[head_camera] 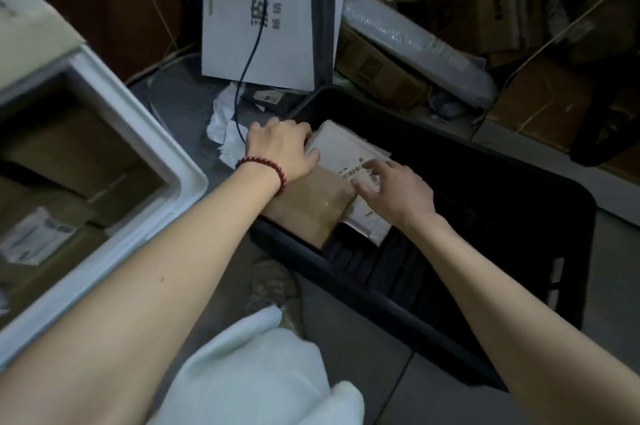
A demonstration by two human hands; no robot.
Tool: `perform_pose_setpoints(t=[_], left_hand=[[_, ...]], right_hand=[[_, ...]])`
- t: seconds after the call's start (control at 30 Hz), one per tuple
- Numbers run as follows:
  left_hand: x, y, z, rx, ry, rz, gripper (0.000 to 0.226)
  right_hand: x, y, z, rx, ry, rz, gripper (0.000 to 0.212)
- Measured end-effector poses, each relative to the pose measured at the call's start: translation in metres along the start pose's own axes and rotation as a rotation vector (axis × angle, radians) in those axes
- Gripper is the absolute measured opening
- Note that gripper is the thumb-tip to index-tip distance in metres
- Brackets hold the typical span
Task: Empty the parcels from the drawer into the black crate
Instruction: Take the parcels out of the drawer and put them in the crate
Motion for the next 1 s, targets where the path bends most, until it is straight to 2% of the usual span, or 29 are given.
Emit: perform_pose_setpoints(t=[0.2,0.43,0.63,0.73,0.8,0.93,1.0], left_hand=[[0.079,0.030,-0.082,-0.075,0.146,-0.077,0.039],[0.185,0.024,-0.186,-0.022,0.421,-0.114,0.036],[0.265,0.005,-0.274,-0.104,0.663,-0.168,0.038],[0.295,-0.024,-0.313,-0.068,0.790,-0.226,0.039],[0.312,-0.037,-0.322,-0.039,0.874,-0.309,0.042],[0.334,-0.024,-0.319,-0.207,0.930,-0.389,0.042],[0.344,-0.022,-0.318,-0.233,0.953,-0.387,0.044]], right_hand=[[0.092,0.009,-0.017,0.033,0.162,0.039,0.047],[0.209,-0.005,-0.042,0.044,0.415,0.092,0.039],[0.284,-0.024,-0.061,0.041,0.568,0.084,0.050],[0.314,-0.039,-0.070,0.074,0.617,0.089,0.054],[0.332,-0.051,-0.073,0.110,0.639,0.095,0.056],[0.358,-0.061,-0.068,0.141,0.660,0.093,0.062],[0.370,-0.062,-0.061,0.146,0.658,0.107,0.066]])
Point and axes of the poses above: each hand's wrist, its own z-axis towards the middle knuckle, its own y-axis out of the back of the hand, x = y × z, the point moved 8 cm from there along z, towards the middle knuckle, and after that the axes turned 11 degrees about y, right-handed, at the moved point
